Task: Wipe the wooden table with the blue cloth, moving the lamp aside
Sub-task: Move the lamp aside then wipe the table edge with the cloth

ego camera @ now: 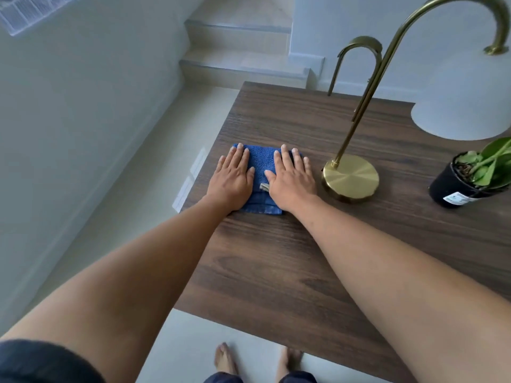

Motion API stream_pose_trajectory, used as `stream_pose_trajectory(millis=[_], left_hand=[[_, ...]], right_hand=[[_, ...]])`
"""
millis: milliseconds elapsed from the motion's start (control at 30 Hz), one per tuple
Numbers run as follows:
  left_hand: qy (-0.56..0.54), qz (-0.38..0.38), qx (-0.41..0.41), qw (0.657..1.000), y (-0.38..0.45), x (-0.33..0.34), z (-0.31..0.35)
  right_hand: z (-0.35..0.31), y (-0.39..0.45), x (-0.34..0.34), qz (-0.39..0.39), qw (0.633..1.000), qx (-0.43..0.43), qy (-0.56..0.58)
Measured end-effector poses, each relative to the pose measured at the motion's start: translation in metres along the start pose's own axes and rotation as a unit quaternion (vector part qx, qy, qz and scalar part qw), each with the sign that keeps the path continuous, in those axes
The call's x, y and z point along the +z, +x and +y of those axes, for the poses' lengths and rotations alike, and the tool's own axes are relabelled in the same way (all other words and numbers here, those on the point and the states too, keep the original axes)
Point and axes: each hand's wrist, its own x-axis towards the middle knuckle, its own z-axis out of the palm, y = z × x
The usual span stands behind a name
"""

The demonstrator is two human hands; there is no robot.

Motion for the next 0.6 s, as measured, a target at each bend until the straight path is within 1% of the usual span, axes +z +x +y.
stream_pose_trajectory(millis=[167, 267, 433, 600], left_hand=[[0.011, -0.020, 0.016, 1.000, 0.041, -0.005, -0.006], [0.024, -0.027, 0.031, 0.999, 0.049, -0.006, -0.009], [0.024, -0.031, 0.062, 0.997, 0.023, -0.010, -0.028], [0.015, -0.030, 0.075, 0.997, -0.038, -0.016, -0.060]], right_hand=[[-0.005, 0.037, -0.008, -0.002, 0.999, 0.042, 0.021], [-0.007, 0.042, -0.006, -0.005, 0.998, 0.057, 0.036], [-0.032, 0.004, 0.008, 0.007, 0.996, 0.081, 0.044], [-0.078, -0.050, 0.024, 0.009, 0.996, 0.083, 0.041]])
